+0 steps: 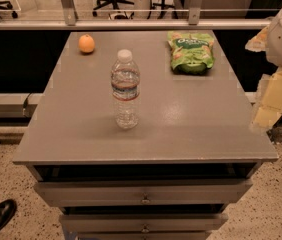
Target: Move water bottle near orange
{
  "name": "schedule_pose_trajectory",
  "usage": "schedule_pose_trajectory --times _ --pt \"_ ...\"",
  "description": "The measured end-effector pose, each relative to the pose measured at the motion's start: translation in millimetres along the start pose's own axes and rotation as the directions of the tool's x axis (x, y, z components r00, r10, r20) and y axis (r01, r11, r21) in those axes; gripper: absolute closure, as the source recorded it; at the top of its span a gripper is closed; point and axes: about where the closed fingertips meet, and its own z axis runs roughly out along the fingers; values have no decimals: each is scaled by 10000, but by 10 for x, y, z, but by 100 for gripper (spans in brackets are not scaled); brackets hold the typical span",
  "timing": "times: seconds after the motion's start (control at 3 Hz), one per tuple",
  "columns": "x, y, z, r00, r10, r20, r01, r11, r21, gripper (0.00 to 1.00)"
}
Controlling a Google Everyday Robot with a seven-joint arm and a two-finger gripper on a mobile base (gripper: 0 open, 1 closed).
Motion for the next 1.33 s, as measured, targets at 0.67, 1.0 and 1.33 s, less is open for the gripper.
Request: schedule_pose_trajectory --times 0.67,1.0,1.33 --pt "-62 -28 156 9977 -182 647 190 9997 -127 0" --pt "-360 -98 600 9594 -465 2783 622 9969 -479 0" --pt "-705 -115 773 8956 -591 4409 1005 9924 -712 0"
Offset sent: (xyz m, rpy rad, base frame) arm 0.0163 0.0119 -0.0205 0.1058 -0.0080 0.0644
